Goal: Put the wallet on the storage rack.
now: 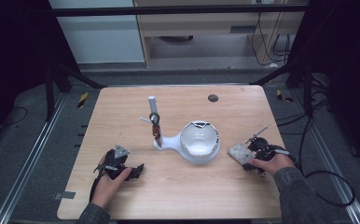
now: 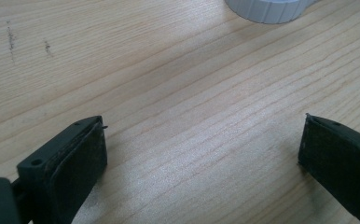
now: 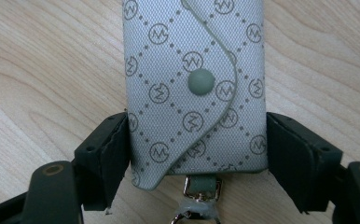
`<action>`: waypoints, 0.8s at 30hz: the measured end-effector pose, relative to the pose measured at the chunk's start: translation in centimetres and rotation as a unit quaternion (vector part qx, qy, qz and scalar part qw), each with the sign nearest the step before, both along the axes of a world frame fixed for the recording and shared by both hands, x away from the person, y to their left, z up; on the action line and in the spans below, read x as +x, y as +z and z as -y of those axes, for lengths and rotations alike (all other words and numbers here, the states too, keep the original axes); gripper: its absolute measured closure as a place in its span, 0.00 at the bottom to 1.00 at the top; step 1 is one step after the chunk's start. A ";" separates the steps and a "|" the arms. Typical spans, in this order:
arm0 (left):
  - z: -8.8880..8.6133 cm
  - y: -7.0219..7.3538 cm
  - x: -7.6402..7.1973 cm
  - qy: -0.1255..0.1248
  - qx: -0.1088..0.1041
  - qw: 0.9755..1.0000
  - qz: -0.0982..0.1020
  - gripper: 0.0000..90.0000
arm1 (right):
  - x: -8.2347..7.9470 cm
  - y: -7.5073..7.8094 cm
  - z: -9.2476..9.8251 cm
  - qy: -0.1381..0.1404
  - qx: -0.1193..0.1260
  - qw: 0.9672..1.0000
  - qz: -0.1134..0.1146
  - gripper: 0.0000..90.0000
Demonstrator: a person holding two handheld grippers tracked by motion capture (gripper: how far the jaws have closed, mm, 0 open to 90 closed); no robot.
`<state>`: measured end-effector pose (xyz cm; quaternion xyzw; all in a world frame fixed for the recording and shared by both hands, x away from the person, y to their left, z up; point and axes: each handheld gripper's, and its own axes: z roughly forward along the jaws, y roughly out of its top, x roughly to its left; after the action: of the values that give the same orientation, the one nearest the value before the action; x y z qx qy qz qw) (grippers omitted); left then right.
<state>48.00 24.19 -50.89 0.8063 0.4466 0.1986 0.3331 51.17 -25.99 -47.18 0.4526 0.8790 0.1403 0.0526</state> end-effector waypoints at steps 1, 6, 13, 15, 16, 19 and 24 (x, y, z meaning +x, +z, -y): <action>0.0 0.0 0.0 0.000 0.000 1.000 0.000 0.01 | 0.0 0.0 0.0 0.000 0.000 1.000 0.000 0.28; 0.0 0.0 0.0 -0.001 0.000 1.000 0.000 0.00 | 0.0 0.0 -0.1 0.002 -0.002 1.000 0.002 0.29; 0.0 0.0 0.0 -0.001 0.000 1.000 0.000 0.00 | -0.1 0.1 -0.1 0.014 -0.009 1.000 0.012 0.33; 0.0 0.0 0.0 -0.001 0.000 1.000 0.000 0.00 | -0.2 0.3 -0.1 0.019 -0.013 1.000 0.015 0.34; 0.0 0.0 0.0 -0.001 0.000 1.000 0.000 0.00 | -0.2 0.4 -0.2 0.021 -0.017 0.999 0.018 0.35; 0.0 0.0 0.0 -0.001 0.000 1.000 0.000 0.00 | -0.4 0.9 -0.2 0.020 -0.021 0.999 0.024 0.35; 0.0 0.0 0.0 -0.001 0.000 1.000 0.000 0.00 | -0.7 2.6 -0.3 0.033 -0.023 0.998 0.038 0.35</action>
<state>48.00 24.17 -50.89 0.8071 0.4456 0.1981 0.3329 50.50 -25.66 -44.61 0.4163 0.8938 0.1392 0.0916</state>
